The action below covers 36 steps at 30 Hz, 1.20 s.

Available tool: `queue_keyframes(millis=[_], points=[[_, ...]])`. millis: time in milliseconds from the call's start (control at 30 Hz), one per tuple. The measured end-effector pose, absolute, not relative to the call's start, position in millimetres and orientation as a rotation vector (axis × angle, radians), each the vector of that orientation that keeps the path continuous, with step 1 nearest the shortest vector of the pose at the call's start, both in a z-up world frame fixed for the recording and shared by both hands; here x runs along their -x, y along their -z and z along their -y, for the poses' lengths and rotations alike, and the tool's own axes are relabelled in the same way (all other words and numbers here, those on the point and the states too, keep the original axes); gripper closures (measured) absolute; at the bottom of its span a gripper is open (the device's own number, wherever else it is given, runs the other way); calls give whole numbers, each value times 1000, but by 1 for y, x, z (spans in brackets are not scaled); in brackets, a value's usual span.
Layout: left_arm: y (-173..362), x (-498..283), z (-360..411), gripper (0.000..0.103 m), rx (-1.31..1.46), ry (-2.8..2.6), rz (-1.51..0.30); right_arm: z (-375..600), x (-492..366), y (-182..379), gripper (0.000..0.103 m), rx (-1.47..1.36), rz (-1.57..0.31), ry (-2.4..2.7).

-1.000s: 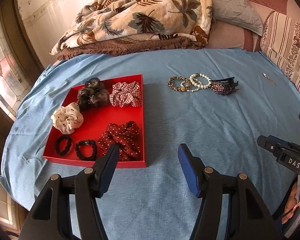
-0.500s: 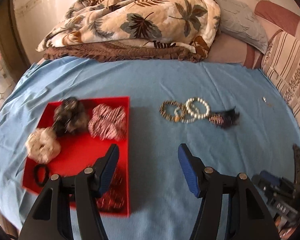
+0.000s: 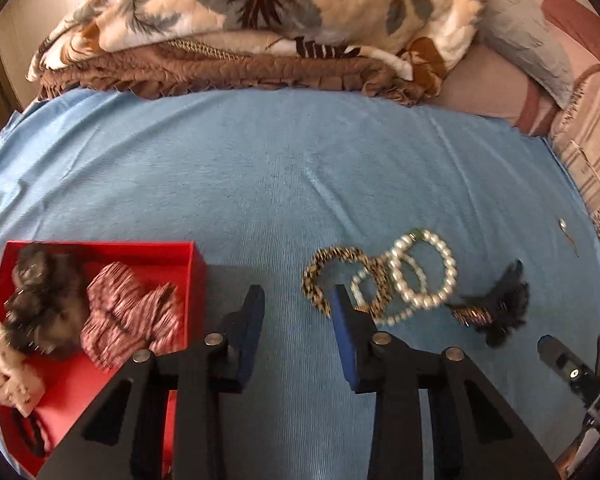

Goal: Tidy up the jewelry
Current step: 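Grasp the leopard-print hair tie with the left tool while the right tool grasps the black claw clip, then lift the leopard-print tie with the left tool while the right tool lifts the claw clip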

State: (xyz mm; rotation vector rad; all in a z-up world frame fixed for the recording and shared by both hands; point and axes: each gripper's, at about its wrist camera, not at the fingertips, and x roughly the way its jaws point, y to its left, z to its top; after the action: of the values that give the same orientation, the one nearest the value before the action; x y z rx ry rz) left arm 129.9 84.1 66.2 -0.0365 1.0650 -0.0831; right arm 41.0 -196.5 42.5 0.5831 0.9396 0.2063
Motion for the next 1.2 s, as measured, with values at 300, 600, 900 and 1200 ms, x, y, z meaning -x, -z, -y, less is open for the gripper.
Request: queue_keyframes(millis=[300, 600, 900, 1200], points=[[-39, -160, -80, 74, 10, 89, -1120, 195, -80, -19, 58, -621, -987, -193], [-38, -156, -74, 97, 2, 107, -1099, 195, -92, -8, 80, -660, -995, -214], [-73, -124, -58, 97, 20, 159, -1027, 196, -70, -32, 88, -642, -953, -234], [-114, -61, -55, 97, 40, 214, -953, 197, -25, -62, 88, -592, -914, -244]])
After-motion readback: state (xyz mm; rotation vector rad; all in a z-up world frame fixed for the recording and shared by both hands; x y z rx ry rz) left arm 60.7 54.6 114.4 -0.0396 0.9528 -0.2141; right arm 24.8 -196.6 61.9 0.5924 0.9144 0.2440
